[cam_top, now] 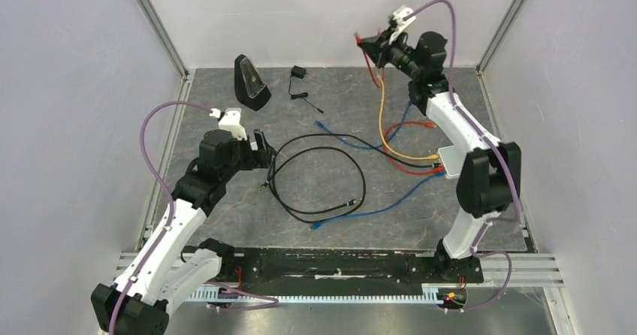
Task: Insert the plug into the switch port
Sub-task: Pick up the connector from the center of the board.
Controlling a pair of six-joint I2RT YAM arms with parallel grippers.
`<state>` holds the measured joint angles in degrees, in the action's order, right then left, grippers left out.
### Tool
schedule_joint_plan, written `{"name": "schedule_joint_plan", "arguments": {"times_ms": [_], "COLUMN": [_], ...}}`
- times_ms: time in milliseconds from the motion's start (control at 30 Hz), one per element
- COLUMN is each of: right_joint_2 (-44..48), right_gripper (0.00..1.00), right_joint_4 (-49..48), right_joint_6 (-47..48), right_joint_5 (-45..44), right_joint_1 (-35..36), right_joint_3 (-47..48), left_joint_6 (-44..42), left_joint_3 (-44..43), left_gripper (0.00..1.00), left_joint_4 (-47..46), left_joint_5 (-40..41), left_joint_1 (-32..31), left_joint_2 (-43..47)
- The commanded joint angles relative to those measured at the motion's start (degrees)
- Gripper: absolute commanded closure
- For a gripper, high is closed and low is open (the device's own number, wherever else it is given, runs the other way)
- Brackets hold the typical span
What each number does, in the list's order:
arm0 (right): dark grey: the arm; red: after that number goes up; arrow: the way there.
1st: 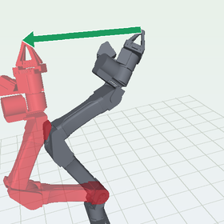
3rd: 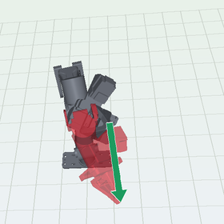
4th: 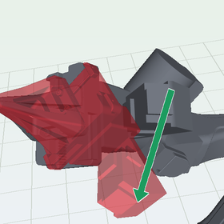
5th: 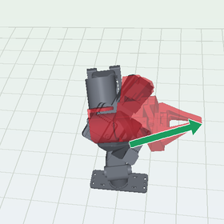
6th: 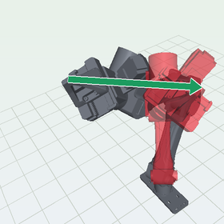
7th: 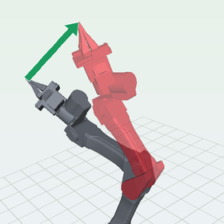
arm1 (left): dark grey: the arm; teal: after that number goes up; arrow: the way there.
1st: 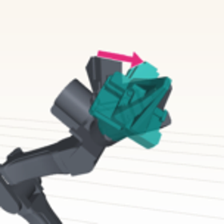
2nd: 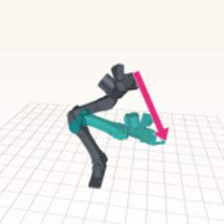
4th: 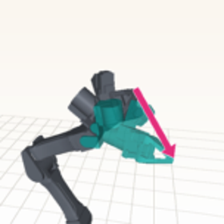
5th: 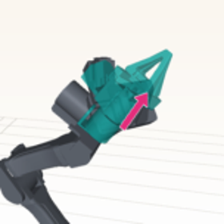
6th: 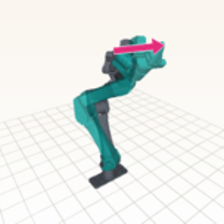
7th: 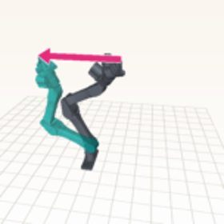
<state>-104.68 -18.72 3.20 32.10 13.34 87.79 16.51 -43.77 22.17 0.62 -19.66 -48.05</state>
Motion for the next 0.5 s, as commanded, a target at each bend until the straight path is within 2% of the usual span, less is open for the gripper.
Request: {"name": "schedule_joint_plan", "arguments": {"times_ms": [0,133,200,300,367,467], "right_joint_2": [7.2,12.0,14.1,18.5,21.3,23.3], "right_gripper": [1.0,1.0,1.0,1.0,1.0,1.0], "right_joint_4": [-14.6,-10.9,-8.0,-6.0,-4.9,1.7], "right_joint_6": [-9.3,-6.9,-4.3,0.3,1.7,4.7], "right_joint_5": [-2.8,-4.1,-5.1,-7.6,-7.9,-7.6], "right_joint_1": [-0.2,-0.1,0.0,0.4,0.3,1.6], "right_joint_3": [-1.1,-2.1,-3.8,-9.0,-11.8,-13.0], "left_joint_6": [2.1,4.6,5.7,6.4,7.2,8.5], "left_joint_3": [-1.7,-3.4,-3.9,-4.1,-4.1,-7.3], "left_gripper": [0.09,0.09,0.1,0.18,0.19,0.2], "left_joint_4": [-0.3,2.7,3.4,2.3,2.5,5.2], "left_joint_5": [10.4,15.0,13.7,7.8,8.3,8.6], "left_joint_1": [0.4,0.6,0.6,0.7,0.9,2.5], "left_joint_2": [-1.1,-3.6,-4.5,-4.8,-5.3,-9.0]}}
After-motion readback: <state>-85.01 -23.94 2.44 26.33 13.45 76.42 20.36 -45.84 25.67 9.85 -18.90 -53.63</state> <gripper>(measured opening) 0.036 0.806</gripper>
